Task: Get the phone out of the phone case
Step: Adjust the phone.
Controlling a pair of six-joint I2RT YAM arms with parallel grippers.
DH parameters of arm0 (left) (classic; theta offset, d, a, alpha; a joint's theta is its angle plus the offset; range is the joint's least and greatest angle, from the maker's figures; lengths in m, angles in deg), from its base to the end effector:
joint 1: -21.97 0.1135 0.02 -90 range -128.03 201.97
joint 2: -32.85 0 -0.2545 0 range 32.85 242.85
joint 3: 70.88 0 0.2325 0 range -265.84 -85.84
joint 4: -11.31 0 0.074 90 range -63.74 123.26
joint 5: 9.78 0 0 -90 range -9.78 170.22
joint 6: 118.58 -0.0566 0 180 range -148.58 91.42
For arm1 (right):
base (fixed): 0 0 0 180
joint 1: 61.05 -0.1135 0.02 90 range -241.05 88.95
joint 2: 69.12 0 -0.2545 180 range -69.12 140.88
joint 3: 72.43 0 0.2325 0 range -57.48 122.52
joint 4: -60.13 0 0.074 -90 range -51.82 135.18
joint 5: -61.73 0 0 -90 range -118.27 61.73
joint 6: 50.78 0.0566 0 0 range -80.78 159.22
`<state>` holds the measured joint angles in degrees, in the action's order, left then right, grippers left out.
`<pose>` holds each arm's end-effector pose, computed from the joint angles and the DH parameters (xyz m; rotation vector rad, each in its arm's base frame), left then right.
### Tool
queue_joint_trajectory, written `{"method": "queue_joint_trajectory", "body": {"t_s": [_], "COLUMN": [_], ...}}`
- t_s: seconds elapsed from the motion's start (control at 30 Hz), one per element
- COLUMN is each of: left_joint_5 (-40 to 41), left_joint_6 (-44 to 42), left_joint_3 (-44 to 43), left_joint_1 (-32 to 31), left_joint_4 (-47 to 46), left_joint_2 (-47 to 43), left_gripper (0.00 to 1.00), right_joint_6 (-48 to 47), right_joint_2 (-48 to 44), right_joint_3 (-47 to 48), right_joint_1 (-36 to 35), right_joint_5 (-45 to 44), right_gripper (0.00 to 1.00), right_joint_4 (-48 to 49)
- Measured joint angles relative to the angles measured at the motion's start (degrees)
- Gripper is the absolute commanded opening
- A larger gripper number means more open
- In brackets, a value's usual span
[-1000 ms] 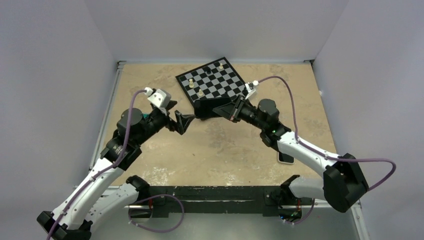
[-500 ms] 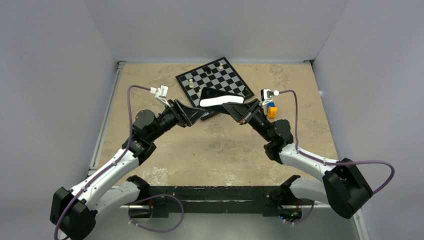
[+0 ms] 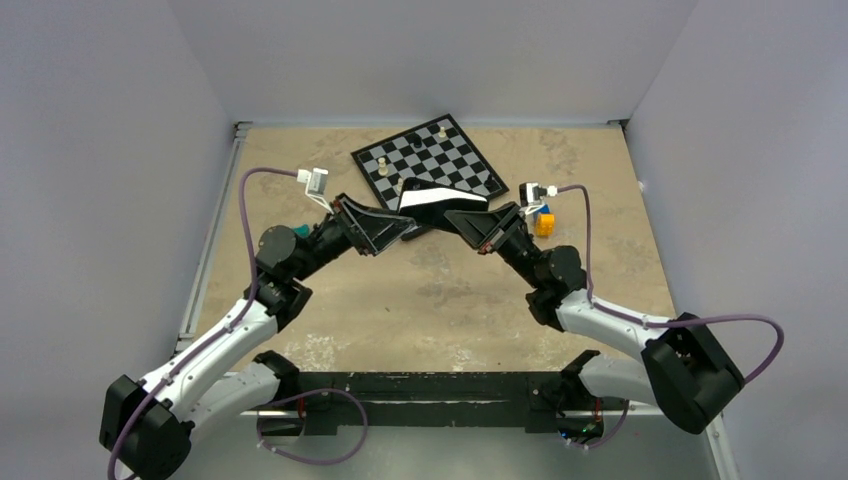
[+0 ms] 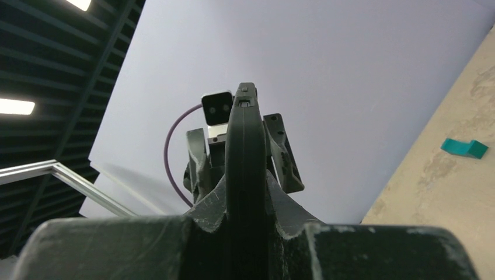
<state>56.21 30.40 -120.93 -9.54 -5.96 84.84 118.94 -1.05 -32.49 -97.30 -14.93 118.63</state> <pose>0.1729 -0.1330 0.3394 0.0488 1.5164 -1.5795 0.1869 0.1532 0.3052 0.2250 1.2503 1.9189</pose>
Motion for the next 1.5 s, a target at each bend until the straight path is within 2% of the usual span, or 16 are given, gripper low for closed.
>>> {"method": "queue_joint_trajectory", "body": {"t_s": [0.03,0.07,0.2,0.3,0.37,0.5,0.57,0.63,0.73,0.9,1.07,1.13,1.23,1.43,1.47,1.5], "left_joint_5": [-0.04,-0.02,0.35,0.61,0.52,0.28,-0.42,-2.05,-6.97,-19.91,-29.79,-31.61,-34.16,-37.2,-37.42,-37.51], "left_joint_6": [0.17,0.42,0.68,1.33,2.16,4.35,2.89,-0.55,-9.42,-23.82,-31.85,-32.85,-34.12,-38.69,-39.39,-40.33], "left_joint_3": [0.17,0.5,1.07,1.05,1.05,1.05,0.94,0.22,-5.18,-14.08,-18.12,-18.12,-18.23,-22.86,-23.63,-24.33], "left_joint_1": [0.0,0.0,0.0,0.09,0.09,0.26,0.42,0.92,2.29,2.32,2.23,2.23,2.23,2.23,2.23,2.23], "left_joint_4": [-0.61,-1.22,-2.8,-3.32,-3.78,-3.65,-2.67,1.33,12.55,29.07,41.07,43.58,46.16,53.48,54.58,55.74], "left_joint_2": [-0.13,-0.44,-1.2,-0.07,1.11,1.4,0.74,-0.7,-2.62,-2.51,2.93,4.28,5.35,8.35,8.81,9.29], "left_gripper": [0.74,0.68,0.38,0.2,0.01,0.0,0.0,0.0,0.0,0.0,0.0,0.0,0.0,0.0,0.0,0.0], "right_joint_6": [-0.31,-0.7,-2.51,-3.48,-4.61,-7.48,-10.29,-15.58,-30.03,-50.97,-63.17,-64.98,-65.53,-64.52,-64.35,-64.26], "right_joint_2": [-0.22,-0.57,-2.01,-2.95,-3.26,-4.04,-5.51,-7.23,-8.96,-9.94,-6.36,-5.05,-3.3,1.33,2.25,2.97], "right_joint_3": [0.0,0.0,0.02,0.39,0.59,0.92,2.86,6.95,18.01,28.33,34.16,34.38,34.38,34.42,34.47,34.53], "right_joint_1": [-0.15,-0.31,-1.6,-2.75,-3.37,-3.43,-3.45,-3.5,-3.54,-3.43,-3.54,-3.5,-3.48,-3.54,-3.56,-3.63], "right_joint_5": [0.0,-0.02,-0.17,-0.42,-0.74,-0.85,1.03,3.52,7.61,15.93,21.73,24.17,29.53,40.26,41.83,42.84], "right_gripper": [0.0,0.0,0.0,0.0,0.0,0.47,0.68,0.73,0.81,0.81,0.78,0.72,0.58,0.43,0.39,0.28], "right_joint_4": [-0.98,-2.01,-5.38,-6.34,-7.04,-8.76,-15.02,-26.14,-50.56,-74.86,-90.05,-91.91,-91.97,-87.71,-87.19,-86.77]}}
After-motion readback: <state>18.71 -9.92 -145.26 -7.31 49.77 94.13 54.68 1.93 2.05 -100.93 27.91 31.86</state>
